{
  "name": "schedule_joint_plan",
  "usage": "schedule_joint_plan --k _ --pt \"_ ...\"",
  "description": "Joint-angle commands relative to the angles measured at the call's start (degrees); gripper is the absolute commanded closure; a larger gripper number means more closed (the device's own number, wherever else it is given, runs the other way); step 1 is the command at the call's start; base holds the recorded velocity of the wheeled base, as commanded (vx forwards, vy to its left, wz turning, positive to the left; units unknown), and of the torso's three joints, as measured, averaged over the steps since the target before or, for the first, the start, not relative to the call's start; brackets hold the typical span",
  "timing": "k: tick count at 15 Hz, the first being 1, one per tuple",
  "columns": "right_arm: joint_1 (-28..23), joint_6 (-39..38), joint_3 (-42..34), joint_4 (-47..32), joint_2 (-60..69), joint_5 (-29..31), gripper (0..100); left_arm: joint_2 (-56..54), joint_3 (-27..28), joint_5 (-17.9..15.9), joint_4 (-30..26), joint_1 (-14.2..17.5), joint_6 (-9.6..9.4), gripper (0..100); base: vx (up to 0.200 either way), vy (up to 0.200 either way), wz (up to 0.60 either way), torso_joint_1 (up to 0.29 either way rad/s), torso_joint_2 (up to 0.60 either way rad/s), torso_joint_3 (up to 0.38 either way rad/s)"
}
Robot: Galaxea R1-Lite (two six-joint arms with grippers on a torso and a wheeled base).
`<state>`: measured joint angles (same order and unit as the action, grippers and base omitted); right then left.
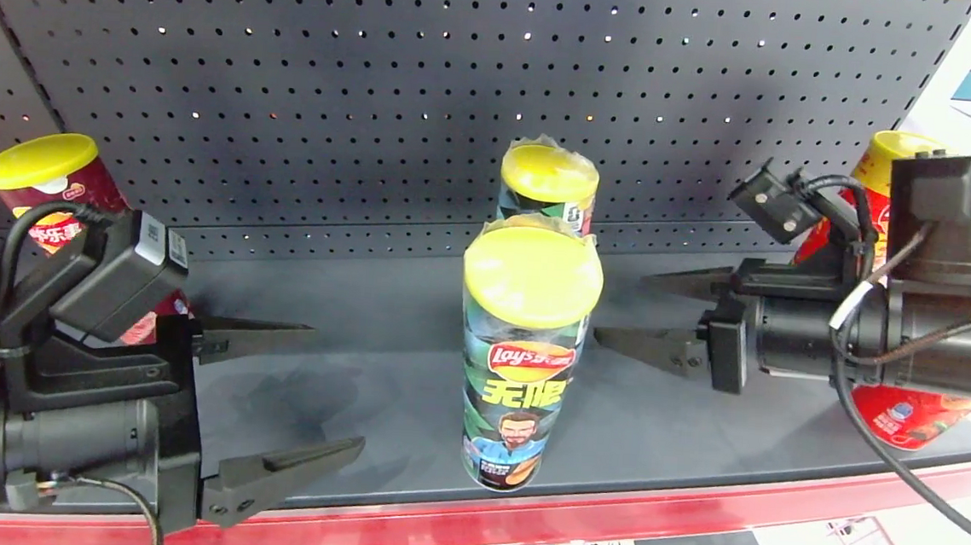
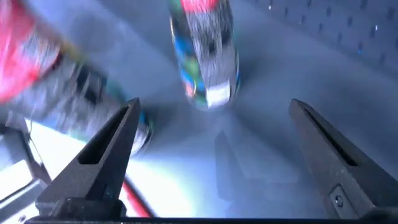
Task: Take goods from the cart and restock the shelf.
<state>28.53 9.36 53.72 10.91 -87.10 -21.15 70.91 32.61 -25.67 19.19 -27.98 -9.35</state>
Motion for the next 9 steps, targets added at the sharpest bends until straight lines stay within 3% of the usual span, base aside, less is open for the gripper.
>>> schedule_joint_plan --k 1,3,5,9 --pt "-0.93 0.04 -7.05 -0.01 6.95 0.14 0 4.06 0.0 0.19 -0.03 -0.85 -3.22 0 0.0 0.0 0.0 0.0 0.0 0.0" --pt "-0.66 0.39 -14.26 -0.1 13.8 0.14 0 8.01 0.26 0.36 0.06 -2.61 -6.21 0 0.0 0.0 0.0 0.0 0.0 0.0" --pt "-0.58 0.48 -20.06 -0.1 20.3 -0.12 0 10.65 0.61 3.09 -0.03 -3.4 -7.26 0 0.0 0.0 0.0 0.0 0.0 0.0" --pt "-0.58 0.31 -24.63 -0.19 27.86 0.06 0 14.17 0.61 4.84 -0.03 -5.86 -7.44 0 0.0 0.0 0.0 0.0 0.0 0.0"
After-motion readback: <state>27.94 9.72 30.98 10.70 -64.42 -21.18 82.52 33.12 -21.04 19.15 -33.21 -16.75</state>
